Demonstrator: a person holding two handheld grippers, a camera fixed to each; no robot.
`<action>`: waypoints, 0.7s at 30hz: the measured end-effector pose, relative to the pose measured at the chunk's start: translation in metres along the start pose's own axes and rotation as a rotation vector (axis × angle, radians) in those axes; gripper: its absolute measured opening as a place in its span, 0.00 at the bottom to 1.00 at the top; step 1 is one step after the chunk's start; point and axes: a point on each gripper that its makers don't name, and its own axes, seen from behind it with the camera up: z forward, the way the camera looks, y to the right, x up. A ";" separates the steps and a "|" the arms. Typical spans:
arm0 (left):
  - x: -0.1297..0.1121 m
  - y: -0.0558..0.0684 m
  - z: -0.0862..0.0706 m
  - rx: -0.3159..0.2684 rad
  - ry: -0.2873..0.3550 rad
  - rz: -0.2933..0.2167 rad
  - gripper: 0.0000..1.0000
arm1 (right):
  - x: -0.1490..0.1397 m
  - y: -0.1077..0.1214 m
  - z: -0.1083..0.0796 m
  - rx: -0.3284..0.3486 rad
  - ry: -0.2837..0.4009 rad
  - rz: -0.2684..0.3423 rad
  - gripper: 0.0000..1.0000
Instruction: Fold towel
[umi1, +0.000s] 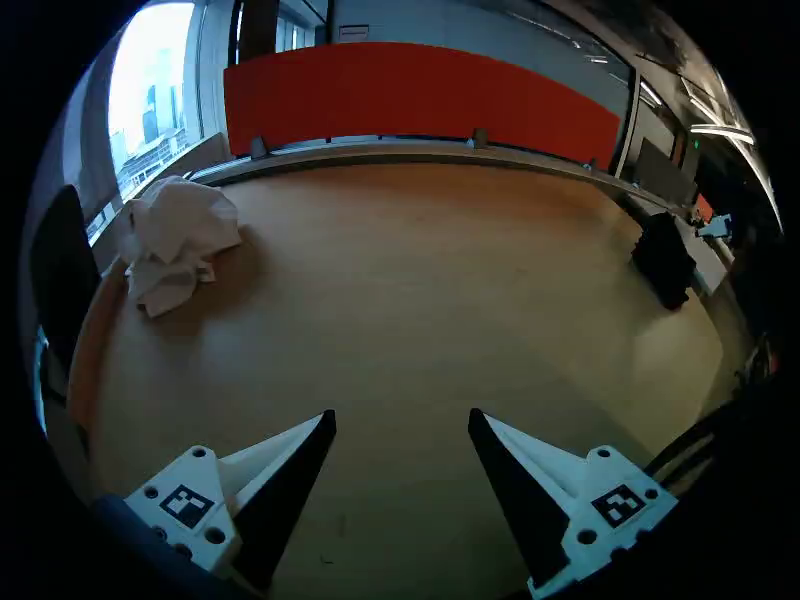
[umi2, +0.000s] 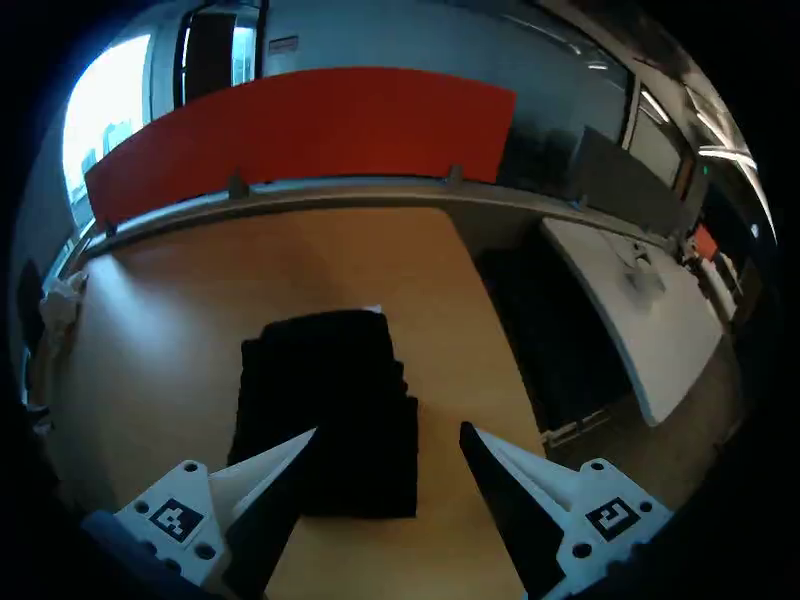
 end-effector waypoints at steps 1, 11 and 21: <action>0.000 0.000 0.000 0.000 0.000 0.000 0.99 | 0.005 0.000 0.000 -0.003 0.020 0.008 1.00; 0.003 0.001 0.000 0.001 0.005 -0.001 0.99 | 0.054 -0.002 -0.011 -0.026 0.234 0.083 1.00; 0.004 0.002 0.001 0.003 0.008 -0.008 0.99 | 0.089 0.001 -0.024 -0.049 0.412 0.129 1.00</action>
